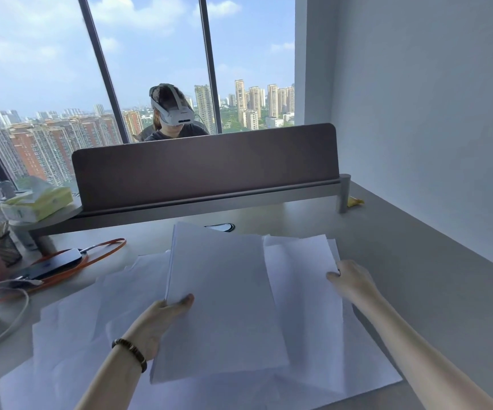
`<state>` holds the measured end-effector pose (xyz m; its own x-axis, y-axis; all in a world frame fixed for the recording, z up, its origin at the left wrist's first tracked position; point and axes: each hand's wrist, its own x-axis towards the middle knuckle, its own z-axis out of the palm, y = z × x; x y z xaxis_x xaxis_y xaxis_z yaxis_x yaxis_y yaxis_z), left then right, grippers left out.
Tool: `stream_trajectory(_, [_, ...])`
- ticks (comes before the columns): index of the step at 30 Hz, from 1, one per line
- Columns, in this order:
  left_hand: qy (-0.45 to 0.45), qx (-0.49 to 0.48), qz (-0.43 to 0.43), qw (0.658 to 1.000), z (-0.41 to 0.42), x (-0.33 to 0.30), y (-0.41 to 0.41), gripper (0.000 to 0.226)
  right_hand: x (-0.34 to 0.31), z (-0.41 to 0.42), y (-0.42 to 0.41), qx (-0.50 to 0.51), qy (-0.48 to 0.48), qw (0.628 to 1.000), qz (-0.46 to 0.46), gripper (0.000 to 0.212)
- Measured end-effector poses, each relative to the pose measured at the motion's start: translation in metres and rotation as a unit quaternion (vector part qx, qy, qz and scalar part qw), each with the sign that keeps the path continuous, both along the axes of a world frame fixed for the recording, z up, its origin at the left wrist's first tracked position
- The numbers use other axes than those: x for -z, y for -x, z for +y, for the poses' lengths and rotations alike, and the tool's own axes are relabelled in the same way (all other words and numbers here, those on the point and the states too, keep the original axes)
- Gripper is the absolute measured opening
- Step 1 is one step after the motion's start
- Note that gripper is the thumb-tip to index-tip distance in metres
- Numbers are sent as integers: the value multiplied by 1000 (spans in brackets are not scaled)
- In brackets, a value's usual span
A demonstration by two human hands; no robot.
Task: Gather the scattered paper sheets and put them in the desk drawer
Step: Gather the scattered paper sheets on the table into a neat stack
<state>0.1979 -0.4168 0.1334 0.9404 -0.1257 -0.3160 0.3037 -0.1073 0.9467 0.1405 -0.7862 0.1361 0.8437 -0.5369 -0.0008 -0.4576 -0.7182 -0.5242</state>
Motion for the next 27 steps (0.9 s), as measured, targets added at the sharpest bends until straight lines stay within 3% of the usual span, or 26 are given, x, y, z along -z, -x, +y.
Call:
stream_trajectory(3, [-16, 10, 2, 1000, -3, 7, 4, 28, 3, 2, -4, -31, 48, 995, 86, 35])
stream_trajectory(6, [-24, 15, -6, 1000, -4, 12, 3, 29, 5, 10, -4, -35, 52, 993, 96, 38])
stream_trajectory(9, [-28, 23, -10, 999, -7, 12, 3, 26, 6, 11, -8, -43, -4, 996, 75, 34])
stream_trajectory(16, [-37, 21, -1, 999, -12, 11, 2, 26, 9, 12, -6, -62, -168, 983, 23, 45])
stream_trajectory(21, [-19, 21, -5, 1000, -13, 4, 1, 18, 12, -1, -9, 11, -238, 965, -111, 43])
stream_trajectory(24, [-15, 17, -24, 999, -8, -3, -2, 13, 4, -10, -8, 52, -261, 953, -141, 33])
stream_trajectory(27, [-18, 13, -36, 999, -2, -6, -4, 10, 6, -16, -9, 44, -183, 975, -117, 20])
